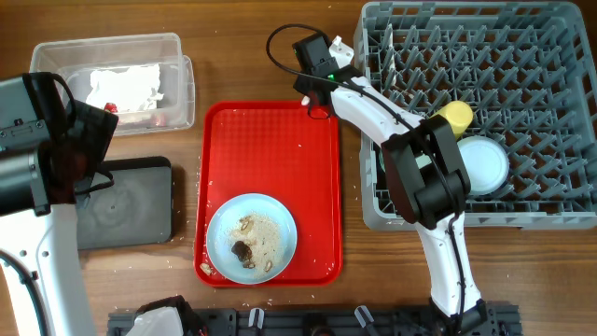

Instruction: Sort waste into correct bins and load items into the dishwasher rack

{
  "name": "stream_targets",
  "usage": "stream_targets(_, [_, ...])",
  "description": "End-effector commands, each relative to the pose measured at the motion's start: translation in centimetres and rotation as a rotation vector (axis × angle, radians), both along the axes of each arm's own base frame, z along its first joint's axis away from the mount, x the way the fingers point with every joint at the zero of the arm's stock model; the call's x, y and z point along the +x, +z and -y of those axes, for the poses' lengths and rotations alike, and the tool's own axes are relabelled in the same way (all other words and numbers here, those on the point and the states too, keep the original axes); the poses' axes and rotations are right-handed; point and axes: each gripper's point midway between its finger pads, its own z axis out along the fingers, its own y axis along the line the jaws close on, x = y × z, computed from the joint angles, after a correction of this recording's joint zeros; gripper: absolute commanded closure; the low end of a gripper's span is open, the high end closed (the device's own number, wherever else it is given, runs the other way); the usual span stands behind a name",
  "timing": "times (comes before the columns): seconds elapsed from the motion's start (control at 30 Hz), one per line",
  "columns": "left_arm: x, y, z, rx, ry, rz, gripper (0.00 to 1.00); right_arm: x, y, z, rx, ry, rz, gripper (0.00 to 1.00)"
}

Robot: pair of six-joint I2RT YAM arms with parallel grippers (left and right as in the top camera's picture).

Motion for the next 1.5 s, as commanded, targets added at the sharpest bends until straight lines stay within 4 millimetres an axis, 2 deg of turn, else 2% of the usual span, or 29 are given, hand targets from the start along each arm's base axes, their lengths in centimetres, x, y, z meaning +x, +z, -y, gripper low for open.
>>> stream_targets(0.0, [-0.2, 0.3, -0.3, 0.006, 0.025, 0.01, 0.0, 0.1, -1.1, 0.0, -0.007, -0.001, -0.014, 0.96])
stream_targets(0.2, [-0.2, 0.3, -0.3, 0.006, 0.025, 0.01, 0.0, 0.3, -0.7, 0.5, -0.009, -0.005, -0.013, 0.96])
stream_targets(0.3, [-0.2, 0.3, -0.3, 0.006, 0.025, 0.01, 0.0, 0.5, 1.3, 0.9, -0.019, 0.016, 0.012, 0.96])
stream_targets(0.43, [-0.2, 0.3, -0.3, 0.006, 0.025, 0.01, 0.0, 1.3, 7.3, 1.1, -0.044, 0.099, 0.12, 0.96])
stream_targets(0.53, [-0.2, 0.3, -0.3, 0.006, 0.025, 0.01, 0.0, 1.1, 14.2, 1.8, -0.09, 0.179, 0.235, 0.96])
stream_targets(0.63, [-0.2, 0.3, -0.3, 0.006, 0.025, 0.01, 0.0, 0.2, 19.8, 4.4, -0.147, 0.17, 0.302, 0.96])
stream_targets(0.7, [-0.2, 0.3, -0.3, 0.006, 0.025, 0.01, 0.0, -0.6, 22.3, 6.4, -0.188, 0.176, 0.32, 0.96])
stream_targets(0.77, [-0.2, 0.3, -0.3, 0.006, 0.025, 0.01, 0.0, -1.3, 23.5, 8.4, -0.238, 0.194, 0.314, 0.96])
stream_targets(0.87, [-0.2, 0.3, -0.3, 0.006, 0.025, 0.01, 0.0, -2.0, 23.0, 11.8, -0.33, 0.267, 0.246, 0.95])
stream_targets(0.97, [-0.2, 0.3, -0.3, 0.006, 0.025, 0.01, 0.0, -2.4, 20.8, 14.8, -0.346, 0.35, 0.16, 0.96])
stream_targets(1.07, [-0.2, 0.3, -0.3, 0.006, 0.025, 0.01, 0.0, -2.7, 18.7, 15.8, -0.22, 0.521, 0.127, 0.96])
stream_targets(1.2, [-0.2, 0.3, -0.3, 0.006, 0.025, 0.01, 0.0, -2.4, 17.1, 17.9, -0.15, 0.486, 0.086, 0.95])
stream_targets(1.33, [-0.2, 0.3, -0.3, 0.006, 0.025, 0.01, 0.0, -2.3, 15.0, 18.6, -0.132, 0.477, 0.039, 0.9])
stream_targets(1.47, [-0.2, 0.3, -0.3, 0.006, 0.025, 0.01, 0.0, -2.7, 13.0, 17.8, -0.098, 0.52, -0.007, 0.77])
